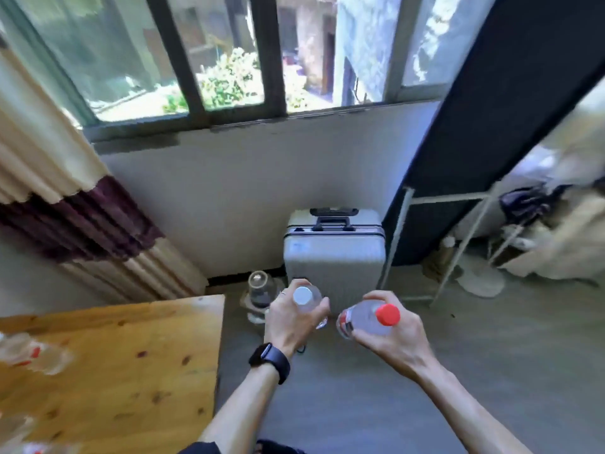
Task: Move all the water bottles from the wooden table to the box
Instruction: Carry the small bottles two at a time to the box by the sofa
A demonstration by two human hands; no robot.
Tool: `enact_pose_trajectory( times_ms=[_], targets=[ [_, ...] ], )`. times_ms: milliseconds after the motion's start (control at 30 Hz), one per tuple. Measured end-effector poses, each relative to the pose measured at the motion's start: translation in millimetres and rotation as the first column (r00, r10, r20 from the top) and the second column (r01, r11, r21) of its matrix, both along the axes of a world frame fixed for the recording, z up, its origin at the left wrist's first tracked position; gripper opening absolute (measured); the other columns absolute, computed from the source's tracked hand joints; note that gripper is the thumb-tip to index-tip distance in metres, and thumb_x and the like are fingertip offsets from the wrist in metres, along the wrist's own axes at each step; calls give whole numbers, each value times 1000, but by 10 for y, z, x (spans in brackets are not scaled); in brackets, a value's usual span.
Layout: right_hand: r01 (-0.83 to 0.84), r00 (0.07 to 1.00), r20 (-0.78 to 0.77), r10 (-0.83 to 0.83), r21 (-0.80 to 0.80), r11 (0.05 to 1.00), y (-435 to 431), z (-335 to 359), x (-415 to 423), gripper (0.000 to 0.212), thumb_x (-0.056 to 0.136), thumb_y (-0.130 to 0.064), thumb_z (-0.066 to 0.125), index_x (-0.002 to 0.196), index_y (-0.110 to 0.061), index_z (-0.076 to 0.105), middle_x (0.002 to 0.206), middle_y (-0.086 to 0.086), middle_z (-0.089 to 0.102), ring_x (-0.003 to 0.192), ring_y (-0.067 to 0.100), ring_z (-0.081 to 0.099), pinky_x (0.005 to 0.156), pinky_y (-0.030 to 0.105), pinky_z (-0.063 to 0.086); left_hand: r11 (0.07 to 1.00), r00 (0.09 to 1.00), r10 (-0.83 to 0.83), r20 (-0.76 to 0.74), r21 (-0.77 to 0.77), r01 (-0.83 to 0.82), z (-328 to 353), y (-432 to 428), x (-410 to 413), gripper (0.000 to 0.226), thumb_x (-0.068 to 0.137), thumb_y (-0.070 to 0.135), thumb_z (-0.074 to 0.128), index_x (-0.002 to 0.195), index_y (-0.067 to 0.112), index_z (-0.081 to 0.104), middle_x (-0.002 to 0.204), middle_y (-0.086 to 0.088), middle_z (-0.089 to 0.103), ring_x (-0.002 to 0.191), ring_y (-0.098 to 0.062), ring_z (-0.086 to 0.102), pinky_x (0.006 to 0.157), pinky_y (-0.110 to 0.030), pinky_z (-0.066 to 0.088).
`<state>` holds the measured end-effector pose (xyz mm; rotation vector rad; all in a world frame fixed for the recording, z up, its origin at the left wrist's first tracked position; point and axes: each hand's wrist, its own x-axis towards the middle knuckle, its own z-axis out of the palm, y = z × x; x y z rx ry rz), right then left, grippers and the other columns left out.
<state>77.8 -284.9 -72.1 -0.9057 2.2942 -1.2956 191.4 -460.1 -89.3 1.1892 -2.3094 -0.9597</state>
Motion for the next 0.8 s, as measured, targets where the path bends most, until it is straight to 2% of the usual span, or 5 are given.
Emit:
enact_pose_trajectory(
  times_ms=[200,400,500,633,800],
  targets=[
    [426,904,-39,-427,-22,904,1715,386,-703,56,48,-58,74,100,-39,60,87,-30,64,76,-3,63,65,12,46,925,924,-379,-50,-57,376,487,1297,-1503,35,75,56,72,103,38,61,90,4,71,91,-26,68,78,-32,51],
    [758,652,-3,-759,-48,651,3342,600,-1133,59,47,-50,87,97,-42,59,87,-23,68,79,-5,64,66,9,46,654,645,-754,-125,-46,755,902,2772,-2715,47,70,68,63,99,31,59,86,7,71,86,-23,67,74,-31,49],
    [868,495,-4,-869,-28,495,4088,656,-1301,55,55,-32,95,97,-42,60,85,-20,70,78,-4,66,68,12,47,518,514,-847,-133,3,855,1015,3551,-3243,50,64,72,58,94,32,58,83,7,70,84,-23,67,78,-33,53],
    [953,304,-20,-952,-11,304,4990,799,-1564,54,46,-44,84,95,-42,62,84,-31,67,76,-8,64,66,11,46,324,321,-940,-118,-8,946,1138,4595,-3897,46,66,68,60,89,28,57,79,10,69,82,-20,65,73,-29,47],
    [987,161,-39,-986,17,160,5993,1034,-1999,59,39,-43,76,97,-40,65,86,-19,72,81,0,67,67,16,50,147,145,-984,-106,-11,989,1309,5782,-4657,47,63,65,60,89,26,56,77,8,69,81,-20,65,72,-30,50]
  ],
)
